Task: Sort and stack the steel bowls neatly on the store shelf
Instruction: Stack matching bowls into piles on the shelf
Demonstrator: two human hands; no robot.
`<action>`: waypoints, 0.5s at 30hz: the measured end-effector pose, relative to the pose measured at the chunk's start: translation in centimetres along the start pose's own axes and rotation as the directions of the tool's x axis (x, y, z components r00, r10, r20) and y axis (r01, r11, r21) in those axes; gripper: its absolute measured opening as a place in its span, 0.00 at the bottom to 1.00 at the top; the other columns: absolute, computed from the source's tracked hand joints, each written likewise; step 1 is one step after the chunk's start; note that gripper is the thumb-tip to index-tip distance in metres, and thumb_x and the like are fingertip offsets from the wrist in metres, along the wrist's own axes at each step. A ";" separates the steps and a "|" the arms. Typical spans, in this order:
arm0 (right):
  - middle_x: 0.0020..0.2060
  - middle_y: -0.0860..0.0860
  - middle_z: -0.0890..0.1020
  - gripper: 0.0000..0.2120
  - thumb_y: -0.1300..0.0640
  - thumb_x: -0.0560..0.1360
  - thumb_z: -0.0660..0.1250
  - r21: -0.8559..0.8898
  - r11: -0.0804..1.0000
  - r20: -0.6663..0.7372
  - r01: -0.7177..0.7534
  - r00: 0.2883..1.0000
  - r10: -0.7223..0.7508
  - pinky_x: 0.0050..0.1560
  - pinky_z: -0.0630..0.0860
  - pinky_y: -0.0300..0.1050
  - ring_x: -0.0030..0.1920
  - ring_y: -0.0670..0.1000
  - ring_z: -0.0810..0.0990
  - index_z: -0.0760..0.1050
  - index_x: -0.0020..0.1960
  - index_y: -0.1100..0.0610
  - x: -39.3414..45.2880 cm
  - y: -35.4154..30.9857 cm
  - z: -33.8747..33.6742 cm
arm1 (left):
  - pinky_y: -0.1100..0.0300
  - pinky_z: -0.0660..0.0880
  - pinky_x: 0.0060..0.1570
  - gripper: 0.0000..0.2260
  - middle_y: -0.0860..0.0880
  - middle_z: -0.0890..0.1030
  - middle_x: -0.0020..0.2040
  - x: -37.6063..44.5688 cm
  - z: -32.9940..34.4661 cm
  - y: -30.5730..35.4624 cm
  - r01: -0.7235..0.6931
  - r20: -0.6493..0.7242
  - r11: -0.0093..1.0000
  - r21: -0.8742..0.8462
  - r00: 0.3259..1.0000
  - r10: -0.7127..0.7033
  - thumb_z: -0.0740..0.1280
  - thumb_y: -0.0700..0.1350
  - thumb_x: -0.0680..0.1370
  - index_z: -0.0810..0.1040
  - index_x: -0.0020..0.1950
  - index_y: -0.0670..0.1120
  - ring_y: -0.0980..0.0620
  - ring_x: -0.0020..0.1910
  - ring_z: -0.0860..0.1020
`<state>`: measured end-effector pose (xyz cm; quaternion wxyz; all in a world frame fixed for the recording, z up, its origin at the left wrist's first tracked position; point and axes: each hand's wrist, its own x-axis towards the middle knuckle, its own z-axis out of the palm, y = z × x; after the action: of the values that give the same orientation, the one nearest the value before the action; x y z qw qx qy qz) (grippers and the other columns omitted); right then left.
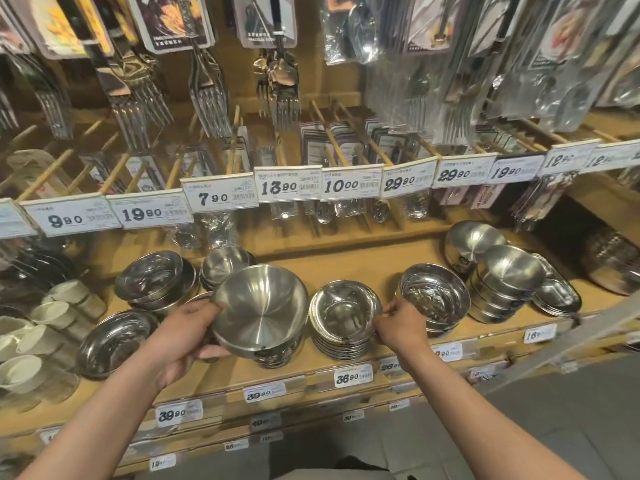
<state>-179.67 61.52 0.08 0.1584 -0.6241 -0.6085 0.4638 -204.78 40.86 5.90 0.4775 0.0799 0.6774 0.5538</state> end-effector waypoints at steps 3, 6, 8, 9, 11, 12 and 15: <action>0.37 0.53 0.85 0.07 0.62 0.75 0.72 0.007 1.000 0.014 -0.011 1.000 0.011 0.44 0.85 0.55 0.30 0.50 0.85 0.73 0.44 0.56 -0.2 0.2 0.0 | 0.53 0.82 0.28 0.09 0.36 0.82 0.39 -0.2 0.5 0.0 0.000 0.010 1.000 0.001 1.000 0.000 0.61 0.39 0.84 0.77 0.51 0.33 0.44 0.33 0.84; 0.36 0.51 0.84 0.08 0.56 0.74 0.73 -0.072 0.996 0.012 0.048 0.999 -0.047 0.40 0.80 0.48 0.35 0.50 0.83 0.74 0.42 0.55 -0.7 0.5 -0.5 | 0.53 0.82 0.28 0.09 0.33 0.80 0.46 -0.2 1.2 -0.4 0.005 0.004 1.000 0.004 1.000 -0.005 0.62 0.39 0.83 0.76 0.54 0.33 0.43 0.34 0.83; 0.34 0.51 0.81 0.12 0.52 0.74 0.72 -0.065 0.995 0.001 0.077 0.997 -0.078 0.35 0.72 0.46 0.35 0.52 0.79 0.71 0.38 0.53 -1.4 0.9 -1.2 | 0.52 0.83 0.28 0.09 0.32 0.80 0.50 -0.1 2.0 -0.6 0.017 -0.012 1.000 0.023 1.000 -0.016 0.62 0.39 0.83 0.76 0.57 0.33 0.43 0.36 0.85; 0.34 0.51 0.81 0.12 0.51 0.74 0.72 -0.033 0.996 0.002 0.086 0.996 -0.086 0.35 0.72 0.46 0.35 0.51 0.78 0.71 0.38 0.53 -1.8 1.2 -1.6 | 0.51 0.83 0.28 0.09 0.33 0.80 0.51 -0.1 2.4 -0.8 0.023 -0.022 0.999 0.030 1.000 -0.022 0.63 0.39 0.83 0.76 0.57 0.34 0.42 0.36 0.86; 0.32 0.48 0.82 0.09 0.51 0.75 0.70 0.025 0.995 0.030 0.096 0.995 -0.096 0.39 0.78 0.49 0.34 0.49 0.80 0.74 0.40 0.54 -2.8 1.7 -2.2 | 0.51 0.83 0.28 0.09 0.33 0.81 0.50 -0.2 3.3 -1.0 0.030 -0.032 0.999 0.031 0.999 -0.029 0.63 0.39 0.83 0.76 0.55 0.33 0.42 0.35 0.86; 0.31 0.47 0.83 0.08 0.52 0.76 0.69 0.040 0.995 0.059 0.096 0.993 -0.099 0.42 0.81 0.51 0.33 0.48 0.82 0.76 0.42 0.55 -3.2 2.1 -2.5 | 0.51 0.83 0.27 0.08 0.32 0.81 0.48 -0.2 3.9 -1.1 0.032 -0.032 0.999 0.029 0.999 -0.031 0.63 0.39 0.83 0.77 0.53 0.33 0.42 0.34 0.86; 0.41 0.58 0.86 0.08 0.57 0.80 0.65 0.207 0.978 0.274 0.028 0.958 -0.085 0.46 0.85 0.56 0.38 0.52 0.85 0.79 0.50 0.62 -4.4 2.8 -3.3 | 0.53 0.83 0.27 0.08 0.32 0.81 0.50 -0.5 5.9 -1.7 0.033 -0.036 0.999 0.033 0.999 -0.032 0.63 0.39 0.83 0.76 0.53 0.34 0.40 0.37 0.86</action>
<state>-174.63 58.19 1.38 0.1458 -0.5148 -0.5924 0.6023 -199.49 43.85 5.22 0.4729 0.0673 0.6963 0.5357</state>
